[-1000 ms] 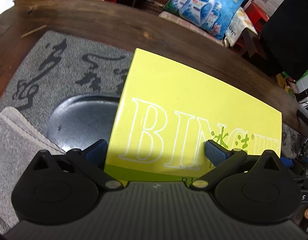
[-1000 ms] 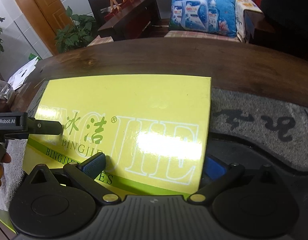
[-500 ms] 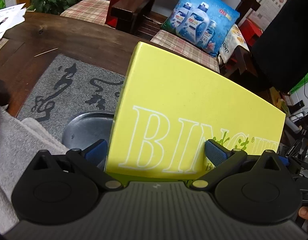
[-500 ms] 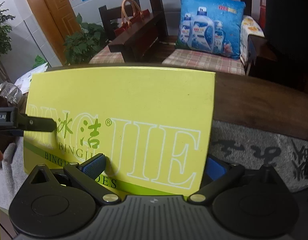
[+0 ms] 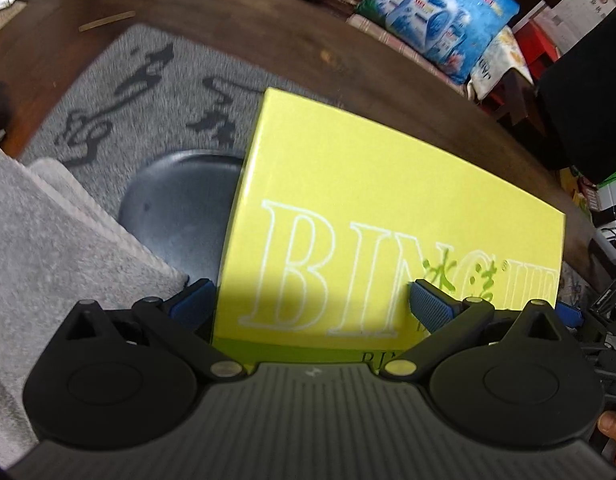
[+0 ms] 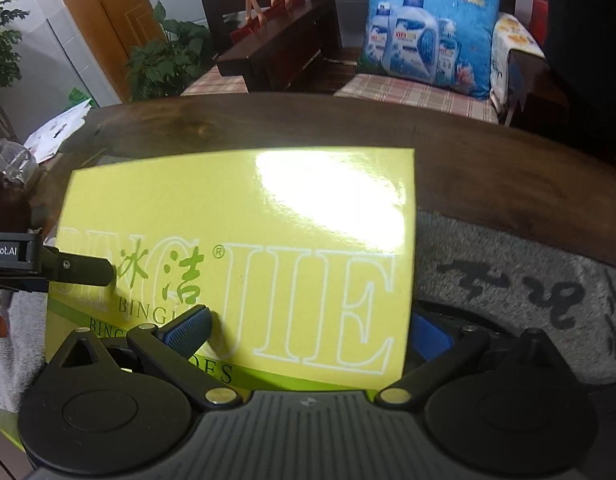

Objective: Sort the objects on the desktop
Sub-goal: 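Lift the yellow lid with both grippers toward the green box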

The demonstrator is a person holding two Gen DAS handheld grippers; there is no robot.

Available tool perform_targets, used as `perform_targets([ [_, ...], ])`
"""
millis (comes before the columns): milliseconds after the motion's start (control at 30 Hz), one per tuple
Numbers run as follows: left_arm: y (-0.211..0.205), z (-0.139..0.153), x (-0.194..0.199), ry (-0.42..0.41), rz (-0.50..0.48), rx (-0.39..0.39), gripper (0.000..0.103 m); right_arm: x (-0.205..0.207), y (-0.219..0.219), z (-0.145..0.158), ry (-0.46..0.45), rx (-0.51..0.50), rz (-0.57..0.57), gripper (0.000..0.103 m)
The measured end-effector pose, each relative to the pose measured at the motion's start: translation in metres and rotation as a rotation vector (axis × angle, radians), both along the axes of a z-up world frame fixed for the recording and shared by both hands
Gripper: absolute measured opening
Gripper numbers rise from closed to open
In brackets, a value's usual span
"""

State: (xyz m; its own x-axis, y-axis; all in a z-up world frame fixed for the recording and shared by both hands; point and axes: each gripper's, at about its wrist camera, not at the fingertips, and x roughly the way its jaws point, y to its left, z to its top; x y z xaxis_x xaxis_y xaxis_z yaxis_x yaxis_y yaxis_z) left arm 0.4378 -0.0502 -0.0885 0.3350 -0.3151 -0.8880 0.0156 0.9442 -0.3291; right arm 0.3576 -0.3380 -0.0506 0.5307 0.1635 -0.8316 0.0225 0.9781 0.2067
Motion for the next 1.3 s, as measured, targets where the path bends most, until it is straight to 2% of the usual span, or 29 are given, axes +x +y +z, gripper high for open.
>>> perform_targets([
  [133,0.008,-0.010,-0.003,0.009,-0.002,-0.024,0.102,-0.002,-0.002,-0.014,0.023,0.015,0.004,0.103],
  [333,0.024,-0.005,-0.018,-0.006,-0.024,-0.022,0.102,-0.012,-0.005,-0.019,0.028,0.030,0.031,0.103],
  [433,0.026,-0.009,-0.022,0.012,-0.030,-0.020,0.102,-0.015,-0.005,-0.020,0.031,0.043,0.039,0.103],
  [567,0.026,-0.017,-0.023,0.043,-0.035,-0.059,0.103,-0.017,-0.008,-0.021,0.029,0.061,0.030,0.103],
  [733,0.008,-0.016,-0.020,0.064,-0.091,-0.040,0.103,-0.019,-0.012,-0.024,0.038,0.093,0.012,0.103],
  [800,-0.001,-0.015,-0.020,0.064,-0.097,0.014,0.103,-0.020,-0.011,-0.024,0.039,0.094,0.006,0.103],
  [933,-0.005,-0.008,-0.024,0.065,-0.078,0.014,0.103,-0.022,-0.011,-0.020,0.035,0.084,-0.008,0.103],
  [1300,-0.004,0.036,-0.035,-0.018,-0.054,0.008,0.103,-0.025,-0.017,0.014,-0.022,0.095,-0.013,0.103],
])
